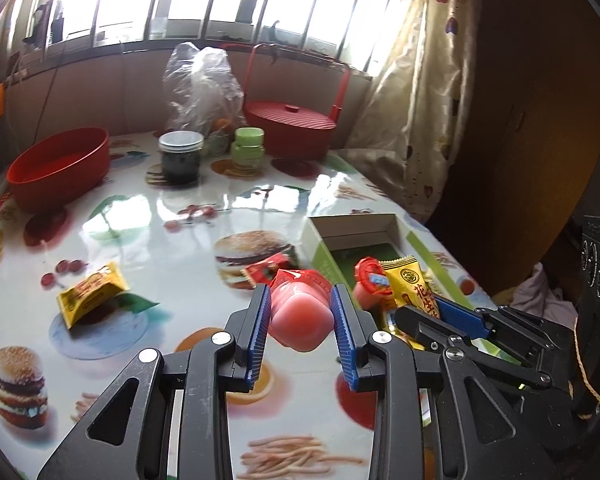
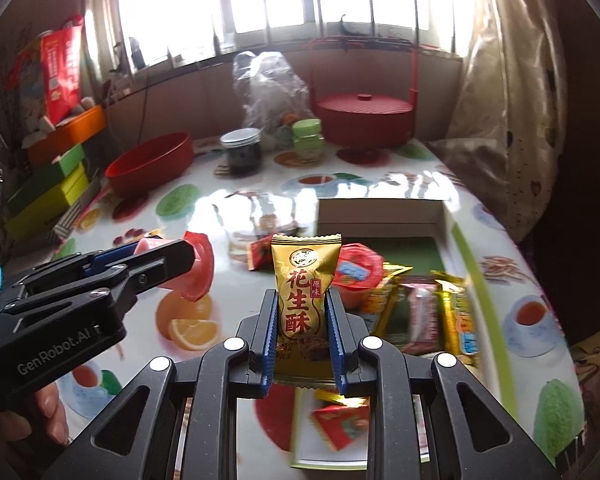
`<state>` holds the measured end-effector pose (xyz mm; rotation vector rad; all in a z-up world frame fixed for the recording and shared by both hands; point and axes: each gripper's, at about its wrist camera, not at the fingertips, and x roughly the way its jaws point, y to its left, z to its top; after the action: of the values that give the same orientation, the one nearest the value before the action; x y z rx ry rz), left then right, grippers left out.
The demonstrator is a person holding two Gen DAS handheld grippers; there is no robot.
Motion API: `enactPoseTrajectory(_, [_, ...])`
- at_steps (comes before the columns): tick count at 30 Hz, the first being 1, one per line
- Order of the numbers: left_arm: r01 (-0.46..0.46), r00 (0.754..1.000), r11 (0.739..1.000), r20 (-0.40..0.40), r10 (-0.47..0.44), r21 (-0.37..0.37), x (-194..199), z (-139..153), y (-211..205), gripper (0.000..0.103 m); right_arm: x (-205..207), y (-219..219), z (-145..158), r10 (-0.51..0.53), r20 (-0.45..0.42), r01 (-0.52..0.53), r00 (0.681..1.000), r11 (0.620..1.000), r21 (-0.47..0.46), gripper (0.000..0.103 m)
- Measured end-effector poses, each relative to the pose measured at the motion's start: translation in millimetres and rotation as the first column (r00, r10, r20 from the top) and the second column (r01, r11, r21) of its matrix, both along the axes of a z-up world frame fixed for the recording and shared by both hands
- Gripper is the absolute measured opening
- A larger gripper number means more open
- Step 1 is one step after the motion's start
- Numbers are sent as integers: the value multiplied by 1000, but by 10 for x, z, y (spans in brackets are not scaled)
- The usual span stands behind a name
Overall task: Organize snacks
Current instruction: 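Carry pink cup in left tool while right carries yellow candy to box, then lower pink cup into box and open left tool while right releases yellow candy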
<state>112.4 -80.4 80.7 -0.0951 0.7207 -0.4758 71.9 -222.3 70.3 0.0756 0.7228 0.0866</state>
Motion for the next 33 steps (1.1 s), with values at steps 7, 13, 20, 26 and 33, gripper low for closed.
enactPoseTrajectory(7, [46,999,999,-4,-46,-17,33,20,-198,32,-51,-273,-23,-66,-5,67,998,998,7,22])
enactPoseTrajectory(13, [84,996,996,-15,-84,-27,53,-17,-361,32,-78,-502,-65,-120,-19,120,993,993,12,22])
enactPoseTrajectory(20, [126,991,992,-35,-127,-27,54,-85,-561,32,-131,-703,-129,-165,-36,166,986,986,14,22])
enactPoseTrajectory(26, [164,985,986,-51,-165,-20,24,-156,-719,32,-159,-797,-195,-183,-52,184,982,983,9,22])
enactPoseTrajectory(33, [192,979,981,-61,-192,-5,-24,-215,-842,32,-206,-871,-236,-197,-61,197,979,980,7,22])
